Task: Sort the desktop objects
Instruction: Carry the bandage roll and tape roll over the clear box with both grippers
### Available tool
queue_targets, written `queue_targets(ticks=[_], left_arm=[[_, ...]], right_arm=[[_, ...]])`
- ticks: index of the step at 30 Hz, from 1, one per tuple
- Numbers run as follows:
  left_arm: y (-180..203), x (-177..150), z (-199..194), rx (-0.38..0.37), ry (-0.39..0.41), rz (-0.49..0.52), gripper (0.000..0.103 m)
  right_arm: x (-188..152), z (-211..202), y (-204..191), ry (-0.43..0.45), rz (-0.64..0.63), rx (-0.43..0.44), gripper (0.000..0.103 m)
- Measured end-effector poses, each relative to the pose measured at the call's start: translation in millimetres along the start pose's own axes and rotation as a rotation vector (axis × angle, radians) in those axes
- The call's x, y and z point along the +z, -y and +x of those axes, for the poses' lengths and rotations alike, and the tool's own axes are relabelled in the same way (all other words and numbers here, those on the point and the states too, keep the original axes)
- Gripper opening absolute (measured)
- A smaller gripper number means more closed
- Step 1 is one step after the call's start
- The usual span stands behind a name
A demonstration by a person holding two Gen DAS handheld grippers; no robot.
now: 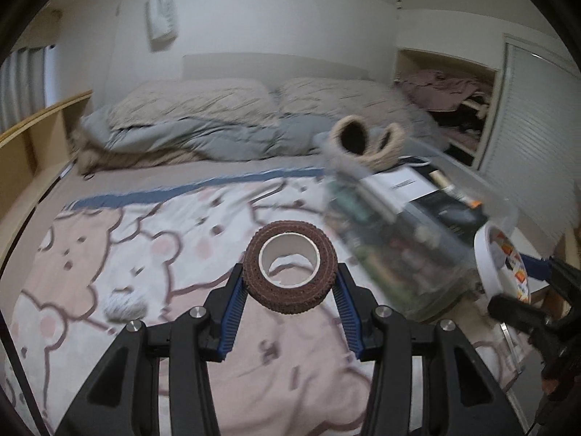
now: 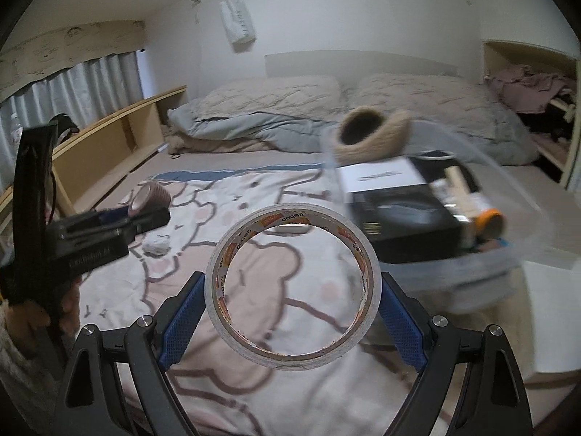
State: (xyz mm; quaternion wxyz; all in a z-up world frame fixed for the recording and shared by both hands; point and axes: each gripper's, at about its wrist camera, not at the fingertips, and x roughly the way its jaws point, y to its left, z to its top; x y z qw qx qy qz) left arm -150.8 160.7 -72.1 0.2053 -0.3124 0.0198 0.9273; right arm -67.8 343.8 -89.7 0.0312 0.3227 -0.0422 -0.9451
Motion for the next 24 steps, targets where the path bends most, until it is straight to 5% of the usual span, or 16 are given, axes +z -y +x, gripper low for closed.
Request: queue_targets(ticks=[12,24], left_arm=[[95,45,23,-0.118,0.018,0.082,0.047],[150,78,60,-0.17,0.036,0.112,0.047]], right_arm=[[18,-37,77,0.003,-0.02,-0.087,0.091],[53,-13,158,0.07,-0.056,-0.154,0.091]])
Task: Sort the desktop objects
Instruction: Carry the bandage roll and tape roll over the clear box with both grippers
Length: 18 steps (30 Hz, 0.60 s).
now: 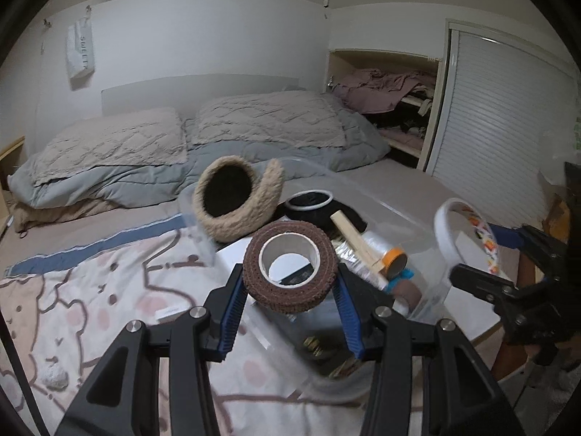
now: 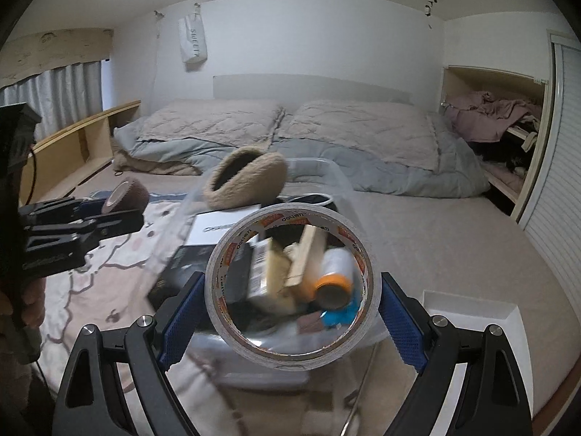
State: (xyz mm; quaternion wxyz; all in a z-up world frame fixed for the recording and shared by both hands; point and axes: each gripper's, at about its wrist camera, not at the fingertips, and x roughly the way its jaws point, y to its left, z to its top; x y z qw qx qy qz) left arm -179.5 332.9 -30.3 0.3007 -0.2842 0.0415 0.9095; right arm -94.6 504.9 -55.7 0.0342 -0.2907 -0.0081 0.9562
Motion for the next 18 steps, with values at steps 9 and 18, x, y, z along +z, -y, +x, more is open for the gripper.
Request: queue_targets(ticks=[9,18], left_arm=[[15,10,38,0.006,-0.023,0.003,0.047],[24,13,57,0.016,-0.026,0.004,0.047]], right_arm=[[30,24,24,0.019,0.005,0.005,0.091],[24,42,34,-0.004,0.005,0.04,0.091]])
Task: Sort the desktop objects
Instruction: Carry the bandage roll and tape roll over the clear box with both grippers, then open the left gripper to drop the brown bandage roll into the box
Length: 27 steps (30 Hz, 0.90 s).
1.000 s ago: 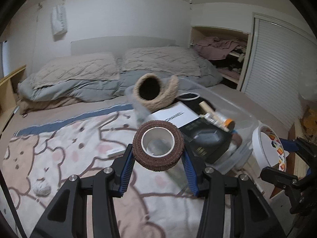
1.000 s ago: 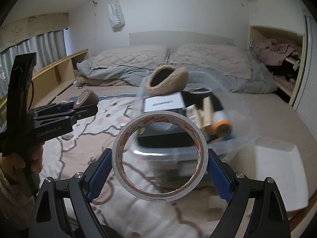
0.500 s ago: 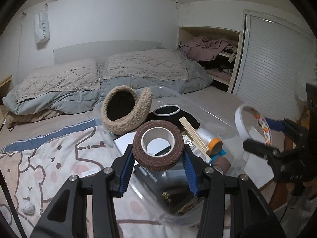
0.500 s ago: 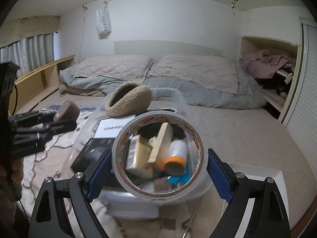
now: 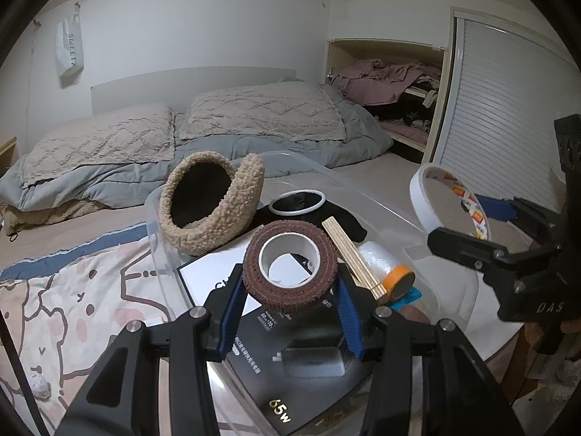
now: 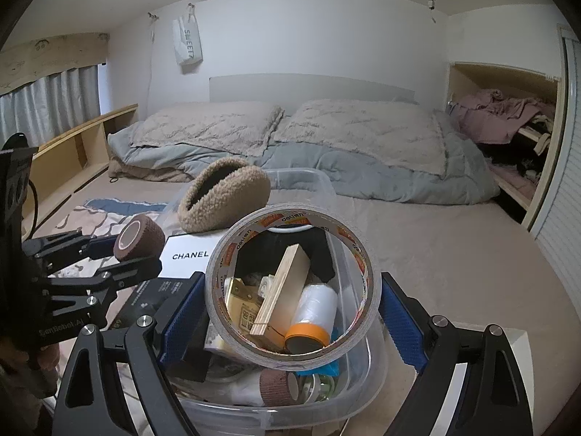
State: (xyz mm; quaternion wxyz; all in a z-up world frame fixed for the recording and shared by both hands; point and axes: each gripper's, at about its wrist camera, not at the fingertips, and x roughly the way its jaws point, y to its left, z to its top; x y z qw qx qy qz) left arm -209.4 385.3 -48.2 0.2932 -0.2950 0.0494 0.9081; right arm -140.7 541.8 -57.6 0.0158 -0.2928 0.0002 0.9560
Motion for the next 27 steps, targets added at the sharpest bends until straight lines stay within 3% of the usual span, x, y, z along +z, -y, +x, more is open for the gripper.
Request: queue_targets(ticks=[10,19,27], left_arm=[[9,6,7,0.013,-0.004,0.01,0.047],[4,45,9,0.016,-0.003,-0.037,0.047],[17,61,52,0.011,-0.123,-0.037,0.047]], right_arm=[[-11,5,23,0.0,0.048,0.02,0.091],[-5,-2,31,0.026,0.072,0.033,0.091],[0,-10,43,0.033,0.131,0.017,0.091]])
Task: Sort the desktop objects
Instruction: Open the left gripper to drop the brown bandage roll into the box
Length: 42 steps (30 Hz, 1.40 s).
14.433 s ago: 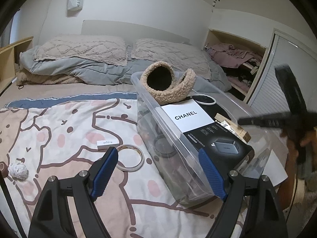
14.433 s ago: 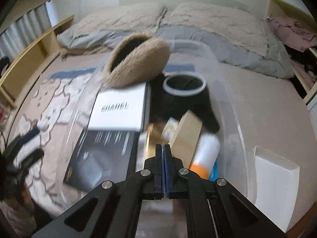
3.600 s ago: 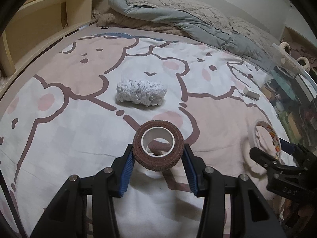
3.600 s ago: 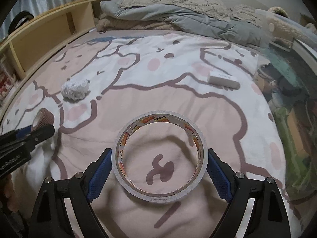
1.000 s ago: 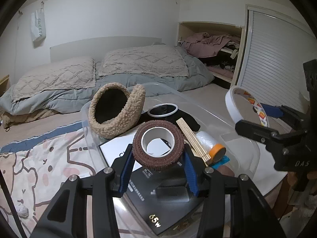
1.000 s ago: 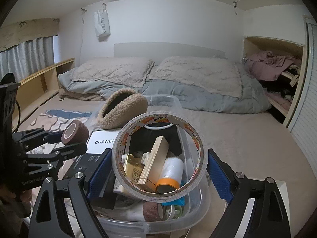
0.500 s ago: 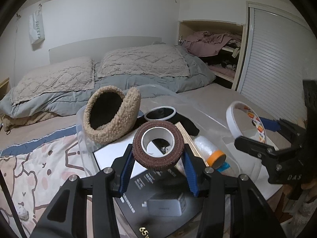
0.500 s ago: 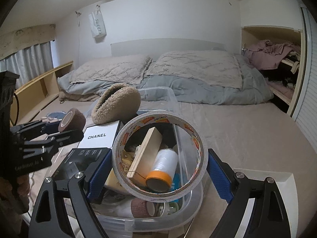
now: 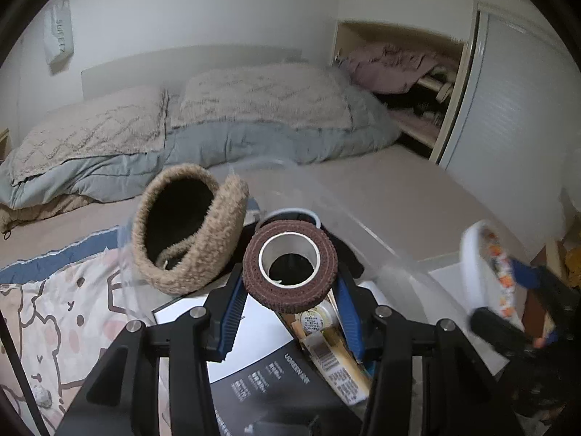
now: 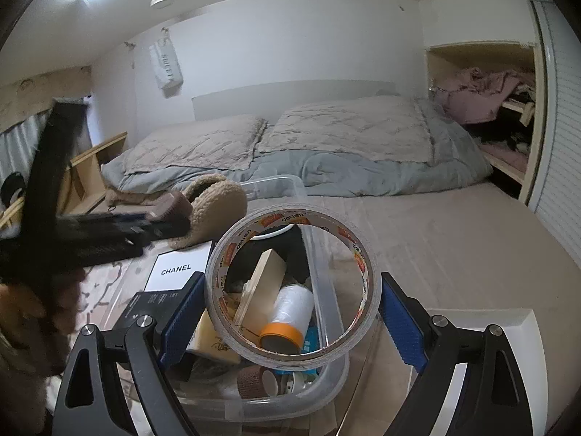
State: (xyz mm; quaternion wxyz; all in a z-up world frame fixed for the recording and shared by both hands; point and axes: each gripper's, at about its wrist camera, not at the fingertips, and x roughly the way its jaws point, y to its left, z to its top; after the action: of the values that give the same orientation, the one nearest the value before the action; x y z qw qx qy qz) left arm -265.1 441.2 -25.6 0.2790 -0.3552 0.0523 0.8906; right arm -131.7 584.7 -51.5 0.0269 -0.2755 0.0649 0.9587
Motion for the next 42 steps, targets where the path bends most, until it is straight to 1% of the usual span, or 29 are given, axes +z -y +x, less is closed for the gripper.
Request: queue_targets(ticks=[3,7,11,15,19,22,27,33,36,37,38,39,40,42], left_arm=[[5,-2,15,0.026,-0.026,0.015,0.047],[7,-6,30,0.025,-0.058,0.019,0.047],[10,-6,37,0.024,-0.069,0.03,0.047],[8,-5,41,0.003,-0.082,0.012,0.047],[10,-4,45,-0.006,-0.098,0.015,0.047],[12,-3,50,-0.029,-0.132,0.014,0.047],[16,-4,59,-0.043,-0.179,0.001,0.047],[19,-8,67,-0.004,-0.203,0.003,0.047],[15,-8,70,0.006,-0.198,-0.026,0.048],[13,-7,70,0.003,-0.197,-0.038,0.054],[11,-7,70,0.004,-0.196,-0.049,0.063],[10,-7,69,0.012,-0.192,-0.055,0.085],[9,-8,67,0.018,-0.182,-0.059,0.092],[8,-8,62,0.005,-0.161,-0.06,0.092]], right_arm=[[3,-5,1,-0.002,0.027,-0.007,0.091],[6,-11,-7,-0.007,0.029,-0.033,0.091],[6,-14,-16,-0.005,0.008,-0.033,0.091],[3,-13,-21,-0.011,-0.012,-0.038,0.091],[3,-12,-19,-0.015,-0.01,-0.04,0.091],[4,-13,-16,-0.013,-0.003,-0.048,0.091],[6,-11,-8,-0.016,0.02,-0.055,0.091],[5,-11,-3,-0.019,0.034,-0.054,0.091],[5,-11,-3,-0.021,0.032,-0.055,0.091],[5,-10,-3,-0.023,0.031,-0.055,0.091],[4,-10,-3,-0.024,0.03,-0.055,0.091],[5,-9,-2,-0.026,0.03,-0.056,0.091],[5,-9,-2,-0.026,0.03,-0.056,0.091],[5,-8,-1,-0.027,0.03,-0.058,0.091]])
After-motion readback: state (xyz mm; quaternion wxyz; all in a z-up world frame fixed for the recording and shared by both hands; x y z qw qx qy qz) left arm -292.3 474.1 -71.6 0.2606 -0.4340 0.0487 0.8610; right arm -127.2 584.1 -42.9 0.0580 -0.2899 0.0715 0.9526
